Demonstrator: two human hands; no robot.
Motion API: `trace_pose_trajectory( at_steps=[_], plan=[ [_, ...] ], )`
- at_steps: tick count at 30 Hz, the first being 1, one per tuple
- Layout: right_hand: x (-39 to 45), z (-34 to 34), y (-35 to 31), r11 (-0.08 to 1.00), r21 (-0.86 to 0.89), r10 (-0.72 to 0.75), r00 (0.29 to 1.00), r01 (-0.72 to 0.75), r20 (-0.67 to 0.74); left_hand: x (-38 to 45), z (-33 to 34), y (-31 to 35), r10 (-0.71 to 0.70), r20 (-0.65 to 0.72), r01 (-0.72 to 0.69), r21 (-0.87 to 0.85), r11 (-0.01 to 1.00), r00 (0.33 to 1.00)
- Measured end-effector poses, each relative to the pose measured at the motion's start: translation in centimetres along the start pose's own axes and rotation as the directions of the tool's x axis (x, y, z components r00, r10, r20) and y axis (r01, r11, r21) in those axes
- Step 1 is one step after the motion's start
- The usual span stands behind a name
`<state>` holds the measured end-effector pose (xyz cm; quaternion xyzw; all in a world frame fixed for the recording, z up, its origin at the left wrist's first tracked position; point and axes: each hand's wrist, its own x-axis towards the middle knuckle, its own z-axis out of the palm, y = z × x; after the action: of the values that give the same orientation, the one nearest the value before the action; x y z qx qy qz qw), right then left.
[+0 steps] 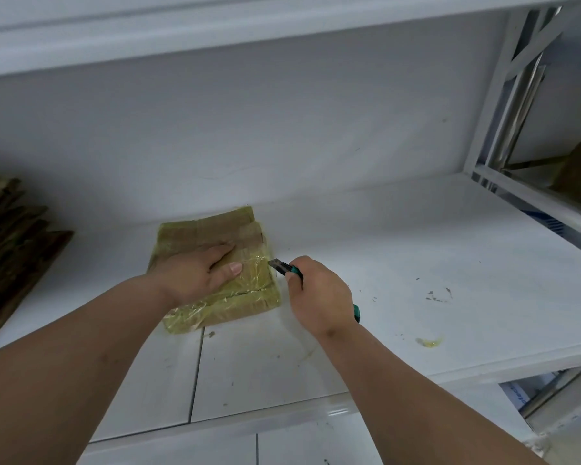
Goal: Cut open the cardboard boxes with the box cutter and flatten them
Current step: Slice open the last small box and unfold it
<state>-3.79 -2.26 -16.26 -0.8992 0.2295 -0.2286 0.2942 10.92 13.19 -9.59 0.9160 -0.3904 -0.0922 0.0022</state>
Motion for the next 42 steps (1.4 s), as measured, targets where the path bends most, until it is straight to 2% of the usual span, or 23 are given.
trace_pose_trajectory(
  at_steps=[6,23,30,39,42],
  plan=[
    [1.2,0.4,-1.2,0.998,0.065,-0.003,0.999,0.005,-0.038,1.1,-1.0,-1.7,0.017,0.025,-0.015,-0.087,0.996,1.0],
    [0.5,1.5,0.8,0.962,-0.196,-0.225,0.958,0.189,-0.18,2.3,-1.5,-1.8,0.105,0.033,-0.105,-0.008,0.994,0.994],
    [-0.7,2.3,1.6,0.884,-0.43,-0.25,0.963,0.184,-0.103,2.6,-0.9,-2.5,0.117,0.027,-0.118,0.021,0.993,0.993],
    [-1.5,2.4,1.2,0.883,-0.441,-0.185,0.983,0.16,-0.013,1.8,0.2,-2.2,0.082,-0.025,-0.081,0.059,0.995,0.996],
    [-1.6,1.9,1.2,0.887,-0.427,-0.161,0.984,0.176,0.072,1.6,0.3,-2.1,0.089,-0.035,-0.086,0.065,0.994,0.995]
  ],
)
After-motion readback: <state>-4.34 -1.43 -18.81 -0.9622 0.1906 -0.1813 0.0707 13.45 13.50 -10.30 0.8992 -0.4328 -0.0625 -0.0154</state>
